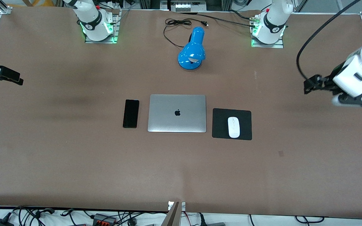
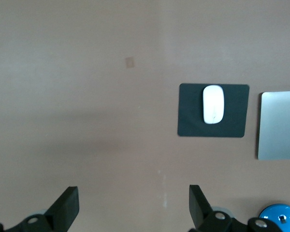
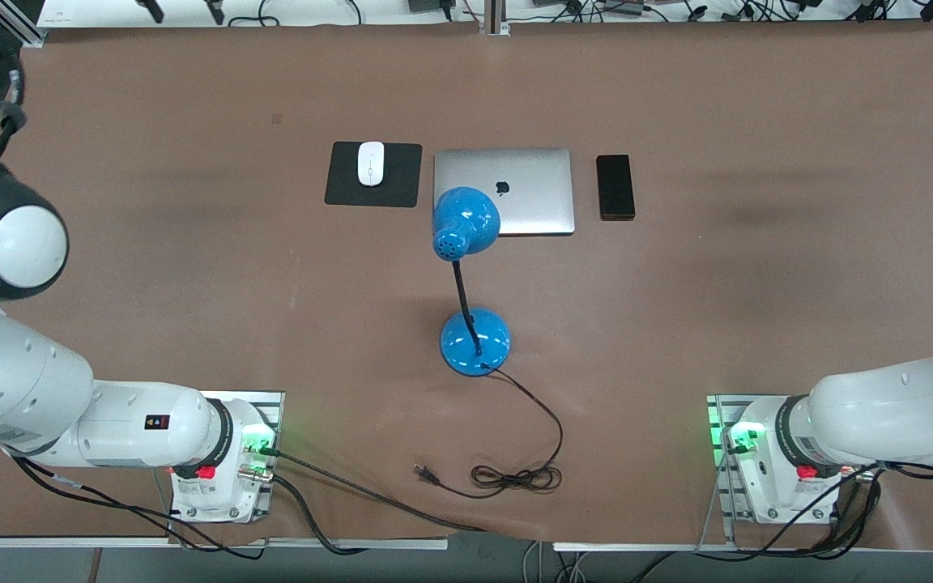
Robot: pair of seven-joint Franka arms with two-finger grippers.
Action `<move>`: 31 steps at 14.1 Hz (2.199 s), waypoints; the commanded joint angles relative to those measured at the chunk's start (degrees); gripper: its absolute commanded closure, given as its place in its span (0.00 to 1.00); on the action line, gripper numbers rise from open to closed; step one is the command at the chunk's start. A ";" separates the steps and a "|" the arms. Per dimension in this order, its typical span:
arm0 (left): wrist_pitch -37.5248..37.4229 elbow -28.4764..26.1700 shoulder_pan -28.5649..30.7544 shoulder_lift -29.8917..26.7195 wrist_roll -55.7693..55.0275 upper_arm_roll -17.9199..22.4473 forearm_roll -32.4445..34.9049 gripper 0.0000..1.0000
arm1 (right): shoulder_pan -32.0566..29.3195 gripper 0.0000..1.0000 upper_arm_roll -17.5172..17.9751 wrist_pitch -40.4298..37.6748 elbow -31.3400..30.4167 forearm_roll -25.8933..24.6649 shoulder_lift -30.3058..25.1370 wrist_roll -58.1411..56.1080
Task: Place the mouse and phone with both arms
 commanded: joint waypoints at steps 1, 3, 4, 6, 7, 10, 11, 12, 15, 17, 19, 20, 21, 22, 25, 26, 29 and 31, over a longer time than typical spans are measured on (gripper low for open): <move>11.87 -15.02 -0.89 -9.30 2.18 2.29 -2.07 0.00 | 0.30 0.00 -0.07 -0.85 1.68 -1.52 0.76 -0.89; 10.53 -14.35 -0.71 -8.79 4.19 2.29 -2.60 0.00 | 0.30 0.00 -0.07 -0.85 1.68 -1.79 0.76 -0.80; 8.77 -13.13 -0.71 -8.36 5.25 2.38 -2.60 0.00 | 0.30 0.00 -0.07 -0.85 1.68 -1.79 0.76 -0.80; 7.44 -12.42 -0.54 -7.91 5.35 2.38 -2.60 0.00 | 0.38 0.00 0.01 -0.85 1.68 -1.87 0.75 -0.80; 7.44 -12.15 -0.36 -7.74 5.44 2.29 -2.60 0.00 | 0.38 0.00 0.01 -0.85 1.68 -1.87 0.76 -0.89; 7.44 -11.89 -0.36 -7.65 5.53 2.29 -2.51 0.00 | 0.47 0.00 0.01 -0.85 1.77 -1.79 0.76 -0.89; 7.35 -11.63 -0.36 -7.65 5.44 2.29 -2.51 0.00 | 0.56 0.00 0.01 -0.85 1.68 -1.79 0.76 -0.89; 7.35 -11.54 -0.45 -7.65 5.44 2.12 -2.51 0.00 | 0.56 0.00 0.10 -0.85 1.77 -1.79 0.76 -0.89; 7.35 -10.92 -0.54 -7.30 5.26 1.50 -2.51 0.00 | 0.91 0.00 0.10 -0.85 1.77 -1.79 0.76 -0.89; 7.35 -10.92 -0.54 -7.12 5.35 1.50 -2.51 0.00 | 0.82 0.00 0.10 -0.85 1.77 -1.79 0.76 -0.89; 7.35 -10.92 -0.45 -7.03 5.53 1.50 -2.51 0.00 | 0.82 0.00 0.10 -0.85 1.77 -1.79 0.76 -0.89; 7.35 -10.92 -0.45 -7.03 5.44 1.50 -2.51 0.00 | 0.82 0.00 0.10 -0.85 1.77 -1.79 0.76 -0.89; 7.35 -10.83 -0.45 -7.03 5.44 1.50 -2.51 0.00 | 0.82 0.00 0.10 -0.85 1.77 -1.79 0.76 -0.89; 7.35 -10.83 -0.45 -7.03 5.44 1.50 -2.51 0.00 | 0.82 0.00 0.10 -0.85 1.77 -1.79 0.76 -0.89; 7.35 -10.83 -0.36 -7.03 5.53 1.50 -2.51 0.00 | 0.82 0.00 0.10 -0.93 1.77 -1.79 0.76 -0.89; 7.35 -10.83 -0.45 -7.03 5.53 1.59 -2.51 0.00 | 0.82 0.00 0.10 -0.85 1.77 -1.79 0.76 -0.89; 7.35 -10.83 -0.36 -7.03 5.53 1.59 -2.51 0.00 | 0.82 0.00 0.10 -0.85 1.77 -1.79 0.76 -0.80; 7.35 -10.83 -0.36 -7.03 5.53 1.59 -2.51 0.00 | 0.82 0.00 0.10 -0.85 1.77 -1.79 0.76 -0.80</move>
